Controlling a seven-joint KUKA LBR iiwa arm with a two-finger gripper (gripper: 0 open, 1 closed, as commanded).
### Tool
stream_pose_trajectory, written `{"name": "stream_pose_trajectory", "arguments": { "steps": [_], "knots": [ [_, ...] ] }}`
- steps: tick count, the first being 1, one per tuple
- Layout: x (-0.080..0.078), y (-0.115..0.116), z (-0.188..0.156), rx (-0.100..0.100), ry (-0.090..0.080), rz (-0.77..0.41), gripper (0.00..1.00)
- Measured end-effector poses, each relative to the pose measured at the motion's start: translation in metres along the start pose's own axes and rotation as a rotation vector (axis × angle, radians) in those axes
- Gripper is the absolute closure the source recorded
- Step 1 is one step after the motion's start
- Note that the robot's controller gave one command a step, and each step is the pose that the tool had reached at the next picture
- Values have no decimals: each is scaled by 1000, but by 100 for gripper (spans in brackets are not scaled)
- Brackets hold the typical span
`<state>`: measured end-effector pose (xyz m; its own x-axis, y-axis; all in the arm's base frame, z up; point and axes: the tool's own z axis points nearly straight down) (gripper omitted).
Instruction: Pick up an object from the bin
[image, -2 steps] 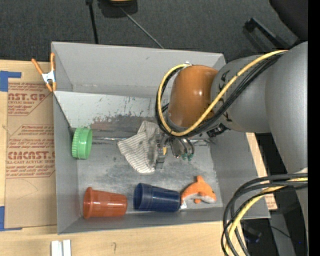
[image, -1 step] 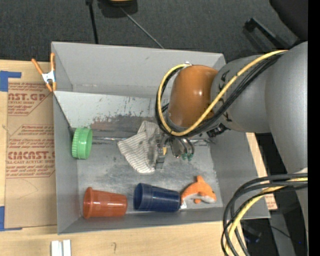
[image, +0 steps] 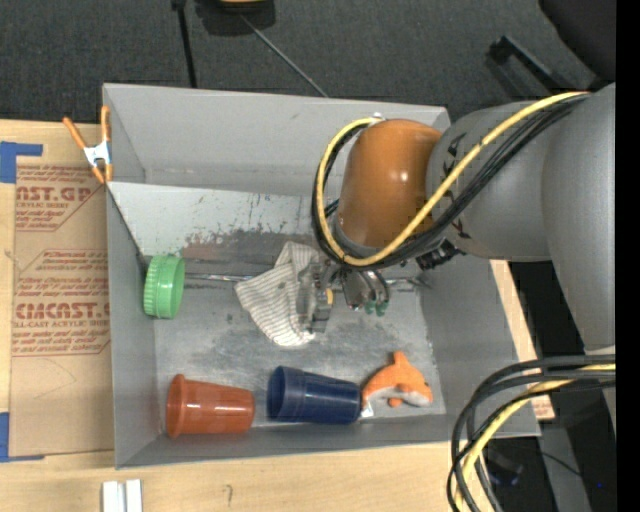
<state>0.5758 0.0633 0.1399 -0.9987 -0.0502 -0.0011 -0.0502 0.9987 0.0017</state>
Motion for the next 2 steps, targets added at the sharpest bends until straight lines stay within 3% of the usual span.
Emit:
{"name": "stream_pose_trajectory", "arguments": {
  "steps": [2],
  "knots": [
    [12, 2, -32, 0, 0, 123, 100]
  ]
}}
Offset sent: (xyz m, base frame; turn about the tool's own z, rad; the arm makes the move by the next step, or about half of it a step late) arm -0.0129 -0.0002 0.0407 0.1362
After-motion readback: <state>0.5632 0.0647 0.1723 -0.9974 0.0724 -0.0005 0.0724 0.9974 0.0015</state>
